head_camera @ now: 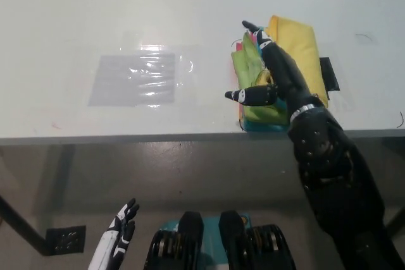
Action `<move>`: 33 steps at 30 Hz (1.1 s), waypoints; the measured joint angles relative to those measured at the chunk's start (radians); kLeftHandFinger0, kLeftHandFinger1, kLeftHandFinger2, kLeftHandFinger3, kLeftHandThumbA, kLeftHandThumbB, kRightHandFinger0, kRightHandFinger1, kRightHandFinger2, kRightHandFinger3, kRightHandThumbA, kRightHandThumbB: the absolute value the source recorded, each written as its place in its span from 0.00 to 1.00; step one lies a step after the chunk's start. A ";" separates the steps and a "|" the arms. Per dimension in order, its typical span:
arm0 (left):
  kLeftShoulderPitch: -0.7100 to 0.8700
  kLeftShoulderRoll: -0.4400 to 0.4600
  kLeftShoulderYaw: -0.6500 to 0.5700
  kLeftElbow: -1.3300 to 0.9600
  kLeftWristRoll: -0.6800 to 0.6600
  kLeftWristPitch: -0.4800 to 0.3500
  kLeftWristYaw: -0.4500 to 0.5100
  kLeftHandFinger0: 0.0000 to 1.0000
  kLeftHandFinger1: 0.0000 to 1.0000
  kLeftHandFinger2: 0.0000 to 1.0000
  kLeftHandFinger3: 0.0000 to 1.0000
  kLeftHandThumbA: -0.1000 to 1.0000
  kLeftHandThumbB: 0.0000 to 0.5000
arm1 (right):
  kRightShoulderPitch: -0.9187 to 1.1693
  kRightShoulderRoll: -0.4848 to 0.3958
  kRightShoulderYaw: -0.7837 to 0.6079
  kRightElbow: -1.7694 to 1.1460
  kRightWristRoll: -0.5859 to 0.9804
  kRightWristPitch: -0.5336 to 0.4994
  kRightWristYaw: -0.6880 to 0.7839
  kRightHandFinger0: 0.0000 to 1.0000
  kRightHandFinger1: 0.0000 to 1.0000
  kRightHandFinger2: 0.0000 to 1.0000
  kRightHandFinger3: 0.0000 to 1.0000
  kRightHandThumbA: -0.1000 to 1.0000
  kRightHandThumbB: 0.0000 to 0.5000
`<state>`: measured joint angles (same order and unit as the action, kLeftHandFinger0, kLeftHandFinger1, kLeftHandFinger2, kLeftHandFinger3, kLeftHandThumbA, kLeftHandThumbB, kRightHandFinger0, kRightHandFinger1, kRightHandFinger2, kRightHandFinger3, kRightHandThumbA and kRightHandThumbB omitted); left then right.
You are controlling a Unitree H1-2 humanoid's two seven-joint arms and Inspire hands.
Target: A stack of folded microfibre clothes with a single fold is kept infront of the robot. the robot uses its right hand to grab one end of the clothes and pulla it away from the other end to unfold
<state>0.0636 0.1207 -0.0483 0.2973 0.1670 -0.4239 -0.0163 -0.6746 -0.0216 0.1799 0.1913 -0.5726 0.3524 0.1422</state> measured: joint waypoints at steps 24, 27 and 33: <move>-0.001 0.001 0.004 0.001 0.018 0.000 0.000 1.00 1.00 1.00 1.00 1.00 1.00 | -0.046 -0.044 0.089 0.110 -0.102 0.068 -0.110 1.00 1.00 1.00 1.00 1.00 0.86; -0.004 0.002 0.004 0.001 0.018 0.000 0.000 1.00 1.00 1.00 1.00 1.00 1.00 | -0.046 -0.049 0.084 0.052 -0.126 0.086 -0.103 1.00 1.00 1.00 1.00 1.00 0.82; -0.007 0.001 0.005 0.003 0.019 -0.001 0.000 1.00 1.00 1.00 1.00 1.00 1.00 | -0.042 -0.047 0.029 -0.060 -0.167 0.102 -0.054 1.00 1.00 1.00 1.00 0.98 0.78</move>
<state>0.0564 0.1221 -0.0429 0.3002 0.1857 -0.4244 -0.0162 -0.7166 -0.0682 0.2087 0.1318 -0.7397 0.4543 0.0886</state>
